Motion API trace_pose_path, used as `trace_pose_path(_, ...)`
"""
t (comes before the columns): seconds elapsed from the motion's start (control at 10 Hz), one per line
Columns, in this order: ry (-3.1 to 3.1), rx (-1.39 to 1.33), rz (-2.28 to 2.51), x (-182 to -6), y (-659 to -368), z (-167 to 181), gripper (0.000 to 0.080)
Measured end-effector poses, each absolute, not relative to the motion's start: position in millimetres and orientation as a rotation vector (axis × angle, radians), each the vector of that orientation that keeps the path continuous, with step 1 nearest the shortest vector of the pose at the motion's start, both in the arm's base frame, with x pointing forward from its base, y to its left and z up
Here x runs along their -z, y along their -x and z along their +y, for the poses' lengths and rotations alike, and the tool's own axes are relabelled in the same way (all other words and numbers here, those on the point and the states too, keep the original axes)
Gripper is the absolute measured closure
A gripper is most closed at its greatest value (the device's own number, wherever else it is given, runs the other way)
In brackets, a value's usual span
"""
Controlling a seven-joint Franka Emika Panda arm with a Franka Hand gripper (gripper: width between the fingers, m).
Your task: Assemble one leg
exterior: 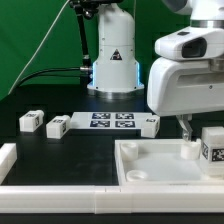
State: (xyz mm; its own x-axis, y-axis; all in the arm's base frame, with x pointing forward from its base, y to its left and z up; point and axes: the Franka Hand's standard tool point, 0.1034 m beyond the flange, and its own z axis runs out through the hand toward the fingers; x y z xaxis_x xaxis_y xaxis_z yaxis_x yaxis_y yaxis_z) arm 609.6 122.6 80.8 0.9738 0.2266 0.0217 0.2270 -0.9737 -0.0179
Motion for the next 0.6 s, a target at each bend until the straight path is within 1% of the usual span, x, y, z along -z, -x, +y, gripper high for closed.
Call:
trace_pose_path(0.5, 3.106, 0.042, -0.348, -83.5, -617.0, 111.5, 0.0151)
trace_pose_path(0.6, 3.105, 0.042, -0.348, -83.5, -617.0, 111.6, 0.0271)
